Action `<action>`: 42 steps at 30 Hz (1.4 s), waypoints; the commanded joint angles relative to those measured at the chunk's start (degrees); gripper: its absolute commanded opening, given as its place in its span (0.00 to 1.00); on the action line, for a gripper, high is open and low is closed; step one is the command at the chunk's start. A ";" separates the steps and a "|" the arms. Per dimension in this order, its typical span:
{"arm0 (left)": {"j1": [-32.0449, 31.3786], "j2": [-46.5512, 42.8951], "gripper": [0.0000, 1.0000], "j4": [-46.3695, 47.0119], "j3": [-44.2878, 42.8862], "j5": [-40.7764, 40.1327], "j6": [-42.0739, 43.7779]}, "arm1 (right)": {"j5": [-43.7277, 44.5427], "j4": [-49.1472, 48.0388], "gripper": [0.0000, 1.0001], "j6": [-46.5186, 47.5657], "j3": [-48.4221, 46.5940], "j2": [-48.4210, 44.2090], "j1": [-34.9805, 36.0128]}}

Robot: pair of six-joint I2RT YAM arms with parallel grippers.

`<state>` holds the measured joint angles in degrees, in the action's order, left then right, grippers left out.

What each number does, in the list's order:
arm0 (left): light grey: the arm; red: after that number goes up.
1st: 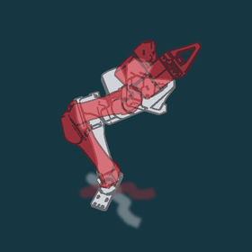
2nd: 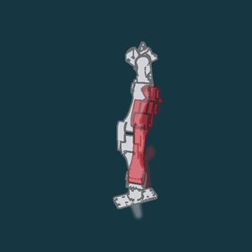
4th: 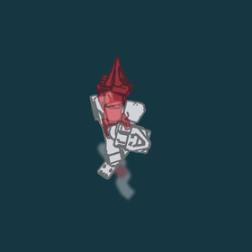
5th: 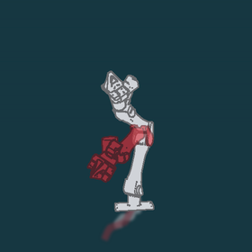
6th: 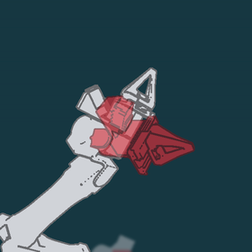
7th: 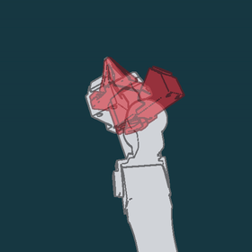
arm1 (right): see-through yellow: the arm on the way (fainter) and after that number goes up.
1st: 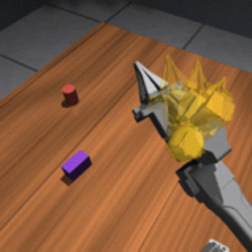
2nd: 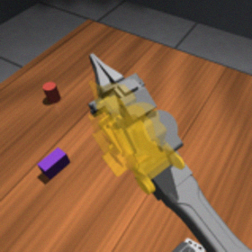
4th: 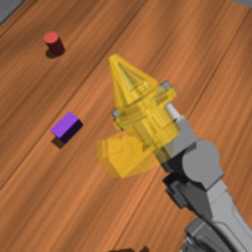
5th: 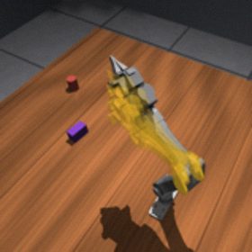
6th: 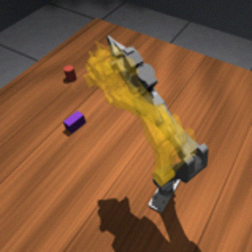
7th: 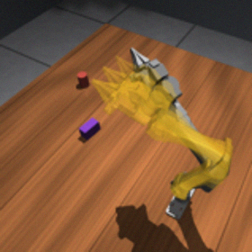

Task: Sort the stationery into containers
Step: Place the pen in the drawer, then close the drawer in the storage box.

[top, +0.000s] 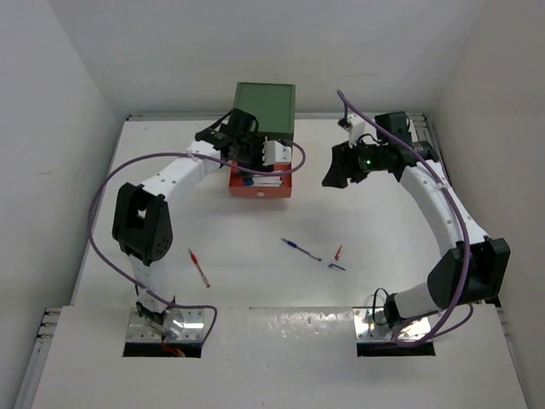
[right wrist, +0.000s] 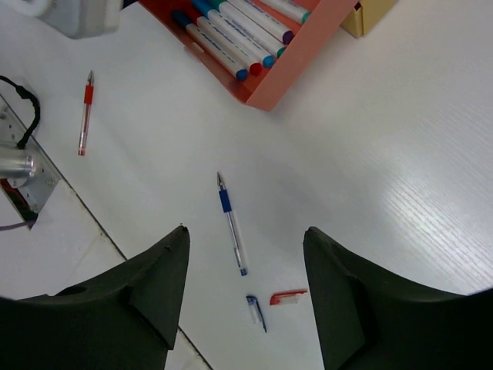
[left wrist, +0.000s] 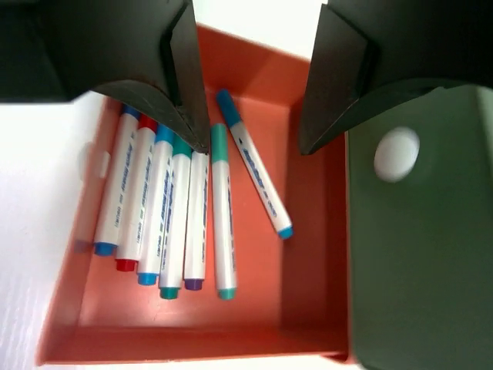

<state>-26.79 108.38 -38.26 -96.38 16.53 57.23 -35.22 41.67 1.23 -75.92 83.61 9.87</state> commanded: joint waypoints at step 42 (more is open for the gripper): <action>-19.80 -34.74 0.00 98.54 86.36 -34.91 3.84 | 14.74 -41.23 0.30 -19.96 -28.14 30.64 12.63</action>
<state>-45.84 71.05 48.07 -8.73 -14.39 58.48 -21.21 3.57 -19.38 -101.41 114.17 22.50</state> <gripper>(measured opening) 0.014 0.296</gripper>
